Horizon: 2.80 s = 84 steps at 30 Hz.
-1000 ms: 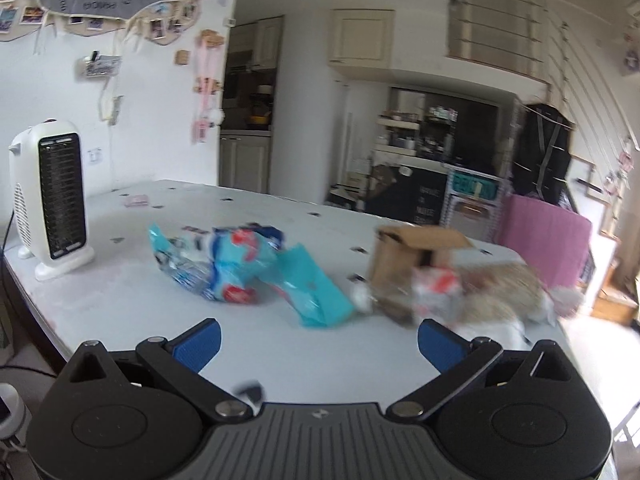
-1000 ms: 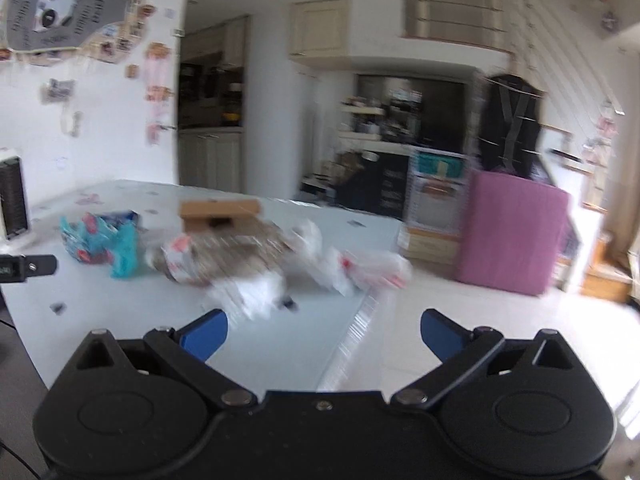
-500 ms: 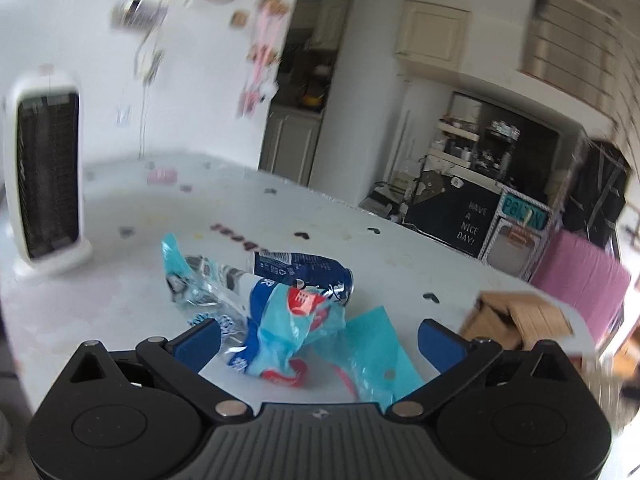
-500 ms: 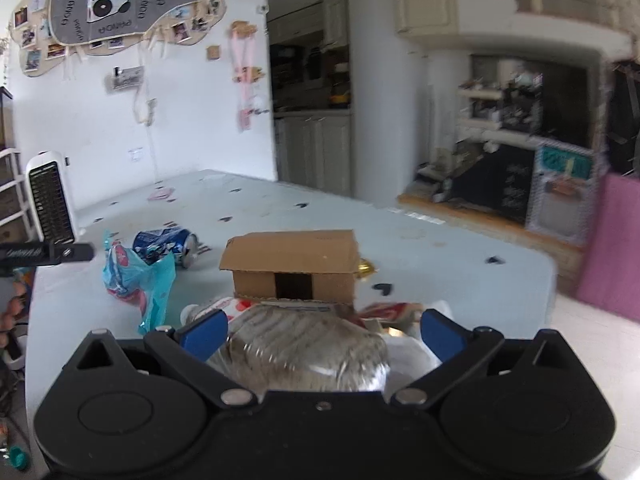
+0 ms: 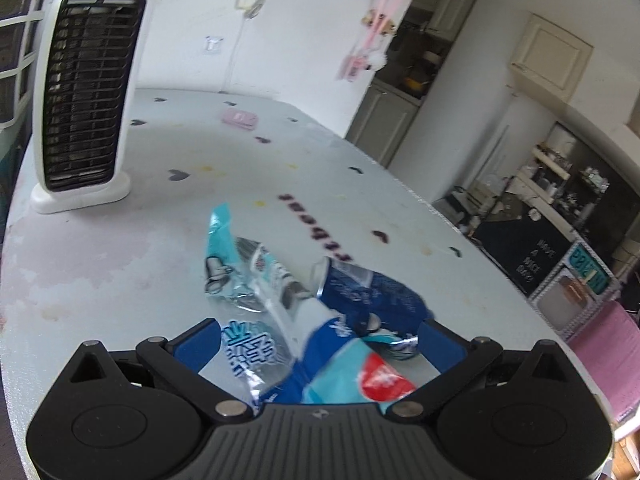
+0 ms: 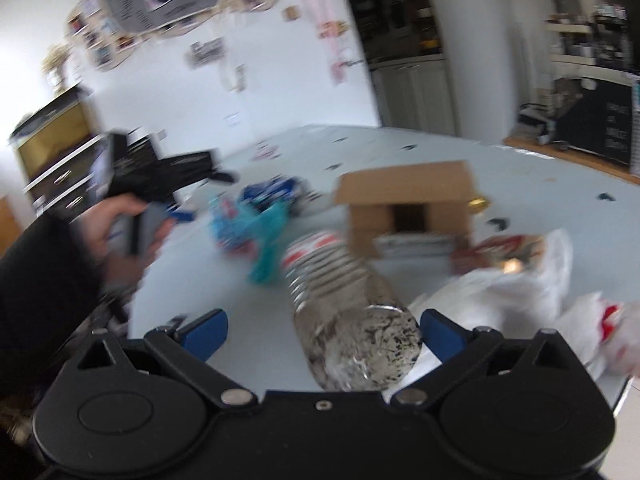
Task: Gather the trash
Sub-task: 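Grasp the blue-and-white wrapper with the left tool while the right tool grasps the clear bottle, then carry the wrapper and bottle in both tools toward the yellow wastebasket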
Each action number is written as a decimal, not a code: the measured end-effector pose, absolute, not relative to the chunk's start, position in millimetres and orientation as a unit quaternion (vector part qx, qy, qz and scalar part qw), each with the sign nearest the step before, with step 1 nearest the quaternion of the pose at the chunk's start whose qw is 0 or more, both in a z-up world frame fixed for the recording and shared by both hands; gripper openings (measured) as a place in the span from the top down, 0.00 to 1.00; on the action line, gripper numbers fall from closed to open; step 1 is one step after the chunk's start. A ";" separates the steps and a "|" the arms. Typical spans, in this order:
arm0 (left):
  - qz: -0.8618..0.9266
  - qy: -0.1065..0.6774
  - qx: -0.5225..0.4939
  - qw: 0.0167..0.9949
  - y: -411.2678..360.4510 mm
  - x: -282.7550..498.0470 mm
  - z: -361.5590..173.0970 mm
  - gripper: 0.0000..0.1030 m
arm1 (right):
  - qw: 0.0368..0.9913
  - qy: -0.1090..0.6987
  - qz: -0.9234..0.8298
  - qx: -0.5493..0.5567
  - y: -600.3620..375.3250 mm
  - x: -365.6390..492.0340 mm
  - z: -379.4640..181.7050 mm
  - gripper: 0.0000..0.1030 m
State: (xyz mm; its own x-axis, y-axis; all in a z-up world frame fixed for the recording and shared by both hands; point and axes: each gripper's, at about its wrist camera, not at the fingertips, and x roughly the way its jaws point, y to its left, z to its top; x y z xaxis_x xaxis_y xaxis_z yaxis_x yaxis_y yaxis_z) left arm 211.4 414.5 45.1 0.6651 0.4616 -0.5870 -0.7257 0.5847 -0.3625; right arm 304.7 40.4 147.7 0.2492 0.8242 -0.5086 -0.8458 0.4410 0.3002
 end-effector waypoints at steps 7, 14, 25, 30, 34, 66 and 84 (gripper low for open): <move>0.339 0.259 -0.314 0.848 420.5 211.4 30.0 0.14 | 0.767 0.322 0.552 -0.062 58.3 256.3 150.3 0.00; 0.331 0.291 -0.316 0.841 417.8 201.9 14.1 0.34 | 0.841 0.321 0.428 -0.083 85.8 251.6 153.8 0.06; 0.307 0.283 -0.284 0.863 418.7 171.6 12.8 0.84 | 0.860 0.352 0.359 -0.087 119.6 265.7 141.5 0.36; 0.297 0.272 -0.231 0.886 400.6 153.7 22.2 0.88 | 0.864 0.351 0.352 -0.084 114.6 259.3 139.6 0.41; 0.292 0.265 -0.217 0.893 384.1 134.2 27.6 0.90 | 0.866 0.349 0.351 -0.075 107.1 251.2 143.4 0.42; 0.202 0.226 -0.225 0.926 229.1 56.1 68.8 0.90 | 0.913 0.271 0.304 0.007 -7.0 169.2 193.0 0.43; 0.069 0.260 -0.114 0.956 82.4 111.4 86.5 0.90 | 0.947 0.244 0.202 0.047 -135.1 159.8 201.1 0.43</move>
State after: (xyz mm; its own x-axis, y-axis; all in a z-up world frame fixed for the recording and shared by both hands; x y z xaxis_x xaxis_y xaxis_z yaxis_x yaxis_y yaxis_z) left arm 111.4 82.4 86.5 0.8557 0.0724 -0.5124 -0.1909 0.9645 -0.1825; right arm 159.8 -135.1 201.1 0.7989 0.4055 -0.4442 -0.3595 0.9140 0.1878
